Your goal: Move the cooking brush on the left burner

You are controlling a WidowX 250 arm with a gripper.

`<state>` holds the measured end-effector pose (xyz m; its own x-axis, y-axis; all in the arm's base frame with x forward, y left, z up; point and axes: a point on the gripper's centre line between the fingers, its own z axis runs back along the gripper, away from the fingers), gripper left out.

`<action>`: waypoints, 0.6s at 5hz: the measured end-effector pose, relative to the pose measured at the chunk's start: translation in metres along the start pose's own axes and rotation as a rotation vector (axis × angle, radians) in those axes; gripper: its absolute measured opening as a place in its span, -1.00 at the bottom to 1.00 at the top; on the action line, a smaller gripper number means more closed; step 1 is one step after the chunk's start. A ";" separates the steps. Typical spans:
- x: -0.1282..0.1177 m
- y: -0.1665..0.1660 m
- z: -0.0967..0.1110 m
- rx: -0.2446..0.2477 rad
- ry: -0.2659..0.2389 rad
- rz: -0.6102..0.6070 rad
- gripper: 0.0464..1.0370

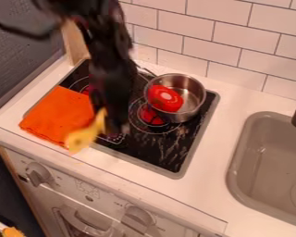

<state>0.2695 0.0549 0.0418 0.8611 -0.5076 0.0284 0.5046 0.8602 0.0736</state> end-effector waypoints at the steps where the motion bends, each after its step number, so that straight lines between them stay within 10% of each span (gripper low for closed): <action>1: -0.003 0.050 0.026 0.041 -0.046 0.118 0.08; 3: 0.010 0.113 -0.006 0.044 -0.012 0.227 0.08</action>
<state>0.3357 0.1476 0.0443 0.9513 -0.3023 0.0606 0.2949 0.9495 0.1071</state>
